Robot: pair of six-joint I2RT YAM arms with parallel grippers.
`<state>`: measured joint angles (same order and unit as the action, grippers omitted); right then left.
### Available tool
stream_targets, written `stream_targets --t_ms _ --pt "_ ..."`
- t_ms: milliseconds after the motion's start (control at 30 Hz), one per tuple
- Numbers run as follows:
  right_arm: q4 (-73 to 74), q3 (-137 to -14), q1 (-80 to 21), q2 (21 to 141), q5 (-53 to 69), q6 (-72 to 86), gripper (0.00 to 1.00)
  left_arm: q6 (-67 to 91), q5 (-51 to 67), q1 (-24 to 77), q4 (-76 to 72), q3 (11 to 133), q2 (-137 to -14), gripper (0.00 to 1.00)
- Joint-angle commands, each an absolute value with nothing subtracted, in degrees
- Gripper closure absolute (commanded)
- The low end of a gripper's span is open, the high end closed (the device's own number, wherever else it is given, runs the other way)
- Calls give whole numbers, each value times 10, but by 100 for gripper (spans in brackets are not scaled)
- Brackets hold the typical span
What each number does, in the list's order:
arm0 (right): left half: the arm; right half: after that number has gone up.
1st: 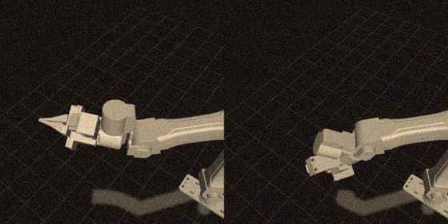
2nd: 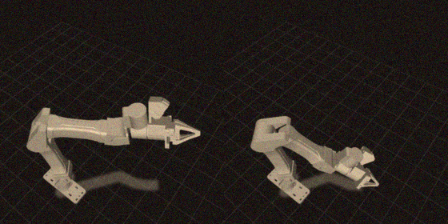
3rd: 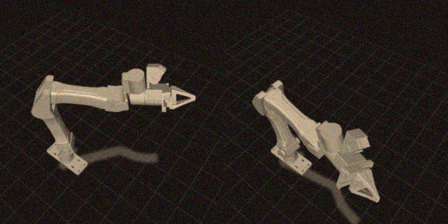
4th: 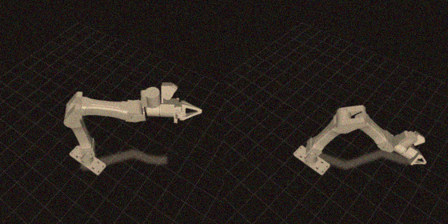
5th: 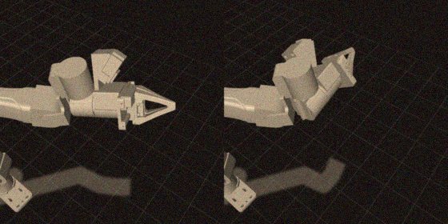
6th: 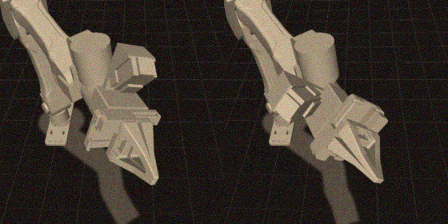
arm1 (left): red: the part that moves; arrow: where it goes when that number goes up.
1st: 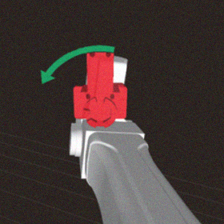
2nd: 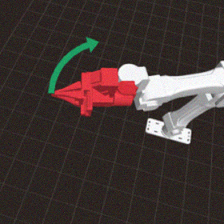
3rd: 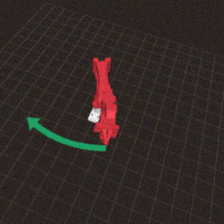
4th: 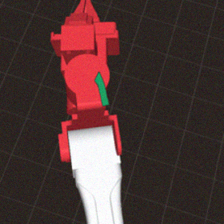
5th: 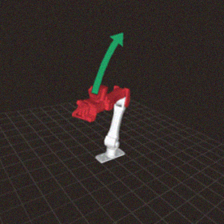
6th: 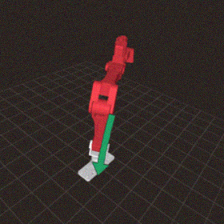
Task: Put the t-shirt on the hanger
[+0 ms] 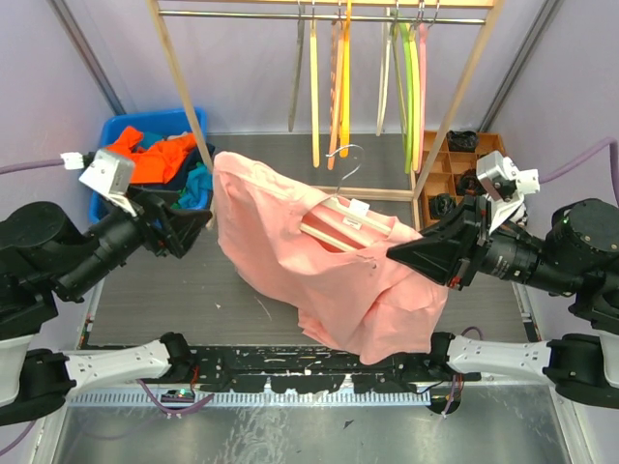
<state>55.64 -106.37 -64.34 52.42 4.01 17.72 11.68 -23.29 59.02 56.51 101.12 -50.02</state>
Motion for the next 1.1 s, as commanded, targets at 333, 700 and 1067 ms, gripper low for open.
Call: stream_targets --t_ms 333,700,1067 --pt "464 -1029 -643 509 57 197 99 117 -161 590 486 977 -531 62" --pt "491 -1000 -643 504 37 198 99 136 -288 589 549 1026 -532 100" --pt "515 -977 -644 502 70 202 99 153 -418 590 584 1064 -532 100"
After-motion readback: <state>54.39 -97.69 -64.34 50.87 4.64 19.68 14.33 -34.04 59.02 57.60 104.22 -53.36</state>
